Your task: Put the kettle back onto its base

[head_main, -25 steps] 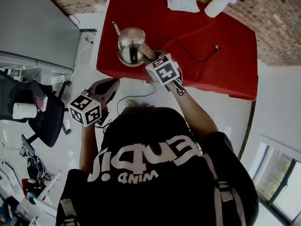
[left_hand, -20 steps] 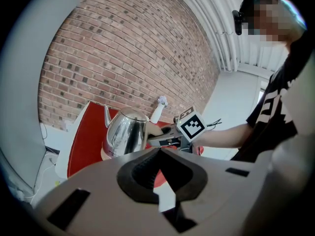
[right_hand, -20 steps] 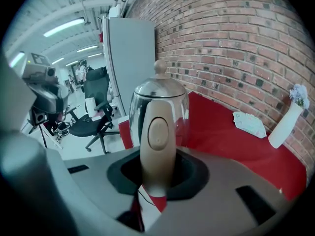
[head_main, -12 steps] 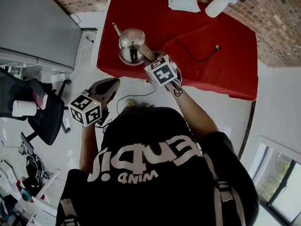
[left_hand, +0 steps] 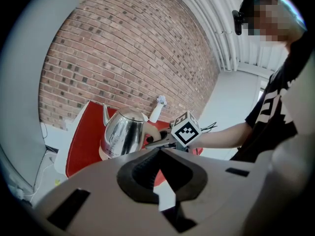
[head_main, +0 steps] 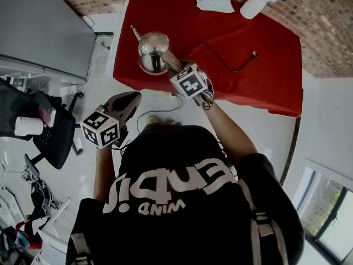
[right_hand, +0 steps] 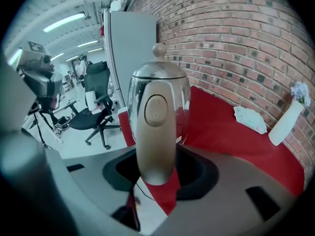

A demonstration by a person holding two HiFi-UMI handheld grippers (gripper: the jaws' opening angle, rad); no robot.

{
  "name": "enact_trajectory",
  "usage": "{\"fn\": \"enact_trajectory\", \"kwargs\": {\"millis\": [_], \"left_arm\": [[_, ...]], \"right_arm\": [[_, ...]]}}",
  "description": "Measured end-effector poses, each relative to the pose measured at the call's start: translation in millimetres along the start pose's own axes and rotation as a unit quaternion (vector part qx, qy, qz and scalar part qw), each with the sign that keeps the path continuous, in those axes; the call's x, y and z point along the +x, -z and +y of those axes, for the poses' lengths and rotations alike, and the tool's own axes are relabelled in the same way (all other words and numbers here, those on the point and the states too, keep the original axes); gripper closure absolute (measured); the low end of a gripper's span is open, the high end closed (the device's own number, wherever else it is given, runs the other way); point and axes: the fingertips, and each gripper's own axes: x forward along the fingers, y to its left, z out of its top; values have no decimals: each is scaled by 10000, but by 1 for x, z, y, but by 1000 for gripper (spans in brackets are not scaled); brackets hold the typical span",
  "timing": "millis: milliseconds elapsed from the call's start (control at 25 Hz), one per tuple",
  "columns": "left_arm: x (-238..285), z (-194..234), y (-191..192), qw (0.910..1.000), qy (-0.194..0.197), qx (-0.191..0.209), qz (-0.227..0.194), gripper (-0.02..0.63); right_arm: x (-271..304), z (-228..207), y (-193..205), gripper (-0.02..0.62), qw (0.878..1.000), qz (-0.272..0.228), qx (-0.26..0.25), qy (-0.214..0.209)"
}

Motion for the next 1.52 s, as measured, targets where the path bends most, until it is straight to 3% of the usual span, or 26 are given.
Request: {"fn": "enact_trajectory", "kwargs": {"millis": [160, 920, 1520], "left_arm": [[1, -2, 2, 10000, -8, -3, 14, 597], [6, -24, 1, 9998, 186, 106, 32, 597], [7, -40, 9, 9992, 346, 129, 142, 597]], "right_arm": [[2, 1, 3, 364, 9999, -4, 97, -135], [-53, -3, 13, 360, 9990, -374, -62, -244], [-185, 43, -22, 378, 9850, -1655, -431, -223]]}}
